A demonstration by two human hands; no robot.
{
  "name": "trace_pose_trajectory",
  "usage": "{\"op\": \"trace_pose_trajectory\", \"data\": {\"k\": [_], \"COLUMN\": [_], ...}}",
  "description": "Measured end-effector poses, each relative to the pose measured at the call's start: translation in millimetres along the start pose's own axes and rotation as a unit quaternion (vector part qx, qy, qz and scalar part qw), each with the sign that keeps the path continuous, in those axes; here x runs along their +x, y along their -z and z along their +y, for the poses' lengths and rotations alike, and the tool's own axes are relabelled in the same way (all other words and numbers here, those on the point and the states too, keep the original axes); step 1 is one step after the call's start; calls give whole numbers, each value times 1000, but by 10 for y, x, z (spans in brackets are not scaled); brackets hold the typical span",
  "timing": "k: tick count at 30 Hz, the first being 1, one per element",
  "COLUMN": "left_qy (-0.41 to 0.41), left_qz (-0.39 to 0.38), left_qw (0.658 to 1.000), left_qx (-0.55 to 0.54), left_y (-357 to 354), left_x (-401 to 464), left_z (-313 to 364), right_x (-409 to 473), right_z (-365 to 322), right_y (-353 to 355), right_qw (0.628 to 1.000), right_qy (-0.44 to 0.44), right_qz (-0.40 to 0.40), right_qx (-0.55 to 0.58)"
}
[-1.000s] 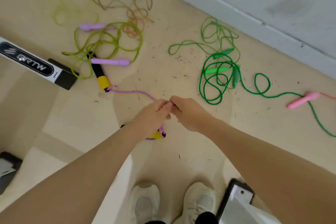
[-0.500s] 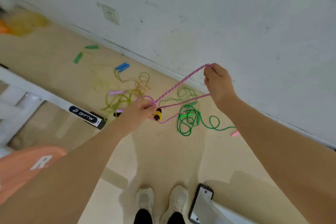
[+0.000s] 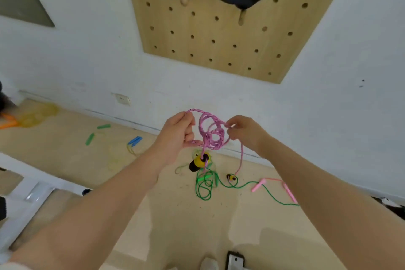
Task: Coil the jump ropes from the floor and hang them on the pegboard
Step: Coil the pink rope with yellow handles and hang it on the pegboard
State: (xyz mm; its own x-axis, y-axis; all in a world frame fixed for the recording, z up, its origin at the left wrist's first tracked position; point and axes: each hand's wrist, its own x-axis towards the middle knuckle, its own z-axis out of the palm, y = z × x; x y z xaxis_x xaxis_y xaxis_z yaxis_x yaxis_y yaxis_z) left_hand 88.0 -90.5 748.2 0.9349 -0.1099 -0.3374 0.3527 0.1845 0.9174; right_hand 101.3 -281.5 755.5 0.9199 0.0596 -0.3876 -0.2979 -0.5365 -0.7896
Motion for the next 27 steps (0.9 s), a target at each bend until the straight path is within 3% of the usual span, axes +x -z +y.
{"op": "trace_pose_trajectory", "data": {"k": [6,11,15,19,23,27], "left_qy": [-36,-29,-24,-49,-79,-72], "left_qz": [-107,-137,-146,-116,-82,-166], "left_qw": [993,989,989,991,977,952], "left_qx": [46,45,23,51,179,246], "left_y": [-632,-846,-904,-845,-757,-736], "left_x": [-283,-361,-456,-514,-558,-633], "left_z": [400,554,673,804,863,884], "right_x": [-509,-694,-759,-823,-878,-930], "right_z": [8,24,-77,-213,-355,-528], "right_y": [205,396,483,598,776,892], "right_qw": [987,980,968,958,952,953], "right_qy": [22,57,55,56,76,76], "right_qz": [-133,-176,-206,-183,-118,-87], "right_qx": [86,76,132,212,271,278]}}
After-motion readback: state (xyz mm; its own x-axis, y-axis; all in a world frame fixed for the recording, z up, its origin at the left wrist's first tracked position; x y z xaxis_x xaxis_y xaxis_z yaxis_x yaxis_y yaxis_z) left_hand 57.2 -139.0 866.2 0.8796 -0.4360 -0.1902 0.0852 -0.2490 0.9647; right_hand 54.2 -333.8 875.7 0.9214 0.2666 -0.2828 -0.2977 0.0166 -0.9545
